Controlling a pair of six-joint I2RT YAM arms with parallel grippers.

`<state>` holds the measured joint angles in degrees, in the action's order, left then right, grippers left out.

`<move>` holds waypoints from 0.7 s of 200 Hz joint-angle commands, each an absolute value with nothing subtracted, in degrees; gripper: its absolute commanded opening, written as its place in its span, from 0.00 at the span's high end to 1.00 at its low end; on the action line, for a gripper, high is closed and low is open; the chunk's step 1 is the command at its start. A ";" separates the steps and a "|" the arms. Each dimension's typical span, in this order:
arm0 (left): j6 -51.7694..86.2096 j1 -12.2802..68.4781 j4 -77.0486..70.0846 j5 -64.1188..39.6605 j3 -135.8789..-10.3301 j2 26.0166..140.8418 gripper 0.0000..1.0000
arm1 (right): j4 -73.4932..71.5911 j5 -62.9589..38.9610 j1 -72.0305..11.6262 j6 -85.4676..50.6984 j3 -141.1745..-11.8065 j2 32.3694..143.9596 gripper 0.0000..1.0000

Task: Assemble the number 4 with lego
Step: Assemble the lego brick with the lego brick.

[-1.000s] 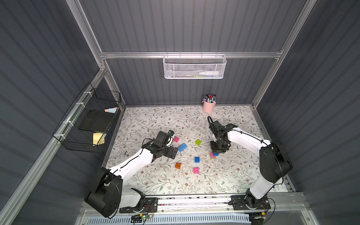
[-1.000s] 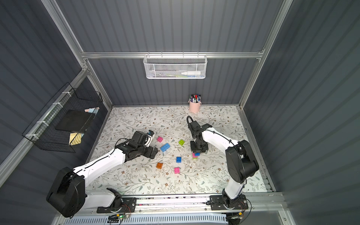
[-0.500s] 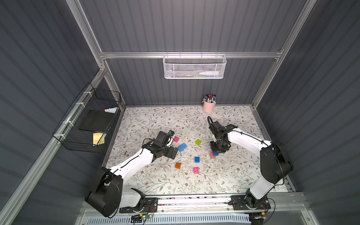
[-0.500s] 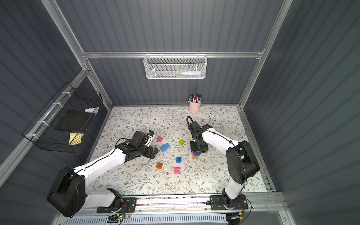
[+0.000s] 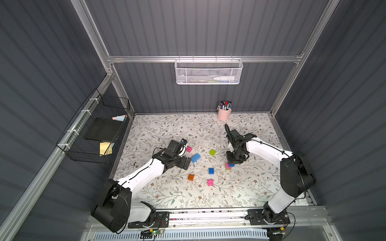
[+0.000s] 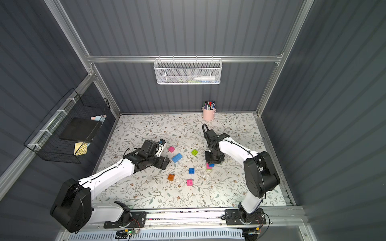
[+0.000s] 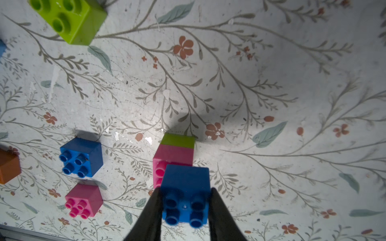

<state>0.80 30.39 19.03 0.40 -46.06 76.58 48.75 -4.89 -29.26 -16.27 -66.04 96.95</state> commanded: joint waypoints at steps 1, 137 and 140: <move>-0.35 30.81 18.99 0.92 -47.59 77.51 0.00 | 49.27 -4.02 -29.08 -15.65 -60.43 103.02 0.76; -0.73 30.85 20.01 1.05 -48.20 77.61 0.00 | 52.79 -0.09 -28.65 -13.45 -62.20 101.43 0.75; -0.69 30.85 20.01 1.05 -48.30 77.61 0.01 | 52.92 -0.11 -28.59 -13.47 -62.37 101.32 0.76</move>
